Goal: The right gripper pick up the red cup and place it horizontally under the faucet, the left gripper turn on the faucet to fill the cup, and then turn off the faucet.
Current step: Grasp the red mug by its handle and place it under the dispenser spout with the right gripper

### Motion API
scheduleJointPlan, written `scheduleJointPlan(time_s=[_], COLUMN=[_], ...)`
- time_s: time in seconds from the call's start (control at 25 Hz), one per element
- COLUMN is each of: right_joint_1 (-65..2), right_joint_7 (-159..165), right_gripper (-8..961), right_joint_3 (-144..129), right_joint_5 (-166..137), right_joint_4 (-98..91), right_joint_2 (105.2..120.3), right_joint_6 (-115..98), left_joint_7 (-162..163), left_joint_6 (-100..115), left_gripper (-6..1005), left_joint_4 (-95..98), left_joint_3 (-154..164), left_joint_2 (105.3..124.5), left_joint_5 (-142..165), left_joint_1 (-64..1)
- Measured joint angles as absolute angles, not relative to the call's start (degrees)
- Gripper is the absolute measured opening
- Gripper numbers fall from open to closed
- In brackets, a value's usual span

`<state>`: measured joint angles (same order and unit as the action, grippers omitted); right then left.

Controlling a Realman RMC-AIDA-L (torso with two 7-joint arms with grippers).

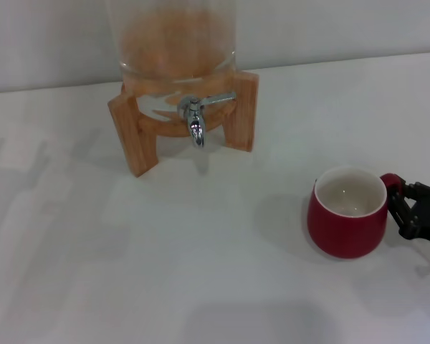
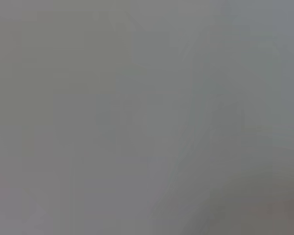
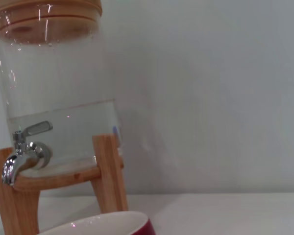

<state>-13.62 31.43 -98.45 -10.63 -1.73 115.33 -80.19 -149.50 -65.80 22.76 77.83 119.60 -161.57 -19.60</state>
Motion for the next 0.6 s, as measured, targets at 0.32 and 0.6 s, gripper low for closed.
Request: scheduleJointPlan(time_s=[0.32, 0.6], right_joint_1=[-14.5, -15.4], right_joint_7=[32.5, 32.8], right_gripper=[137, 137], right_joint_3=[-99.9, -102.6], right_joint_5=[-10.6, -10.6], right_joint_4=[-5.0, -9.9], right_joint_2=[115.31, 115.31], right_joint_6=[-78.3, -73.5], left_joint_7=[-149.5, -149.4], left_joint_6=[-64.0, -63.5], left_gripper=[829, 829], left_joint_4=[24.5, 25.0], left_joint_3=[78.5, 78.5], left_joint_2=[119.62, 119.62], left_joint_5=[-161.9, -162.0], left_joint_1=[-19.6, -19.6])
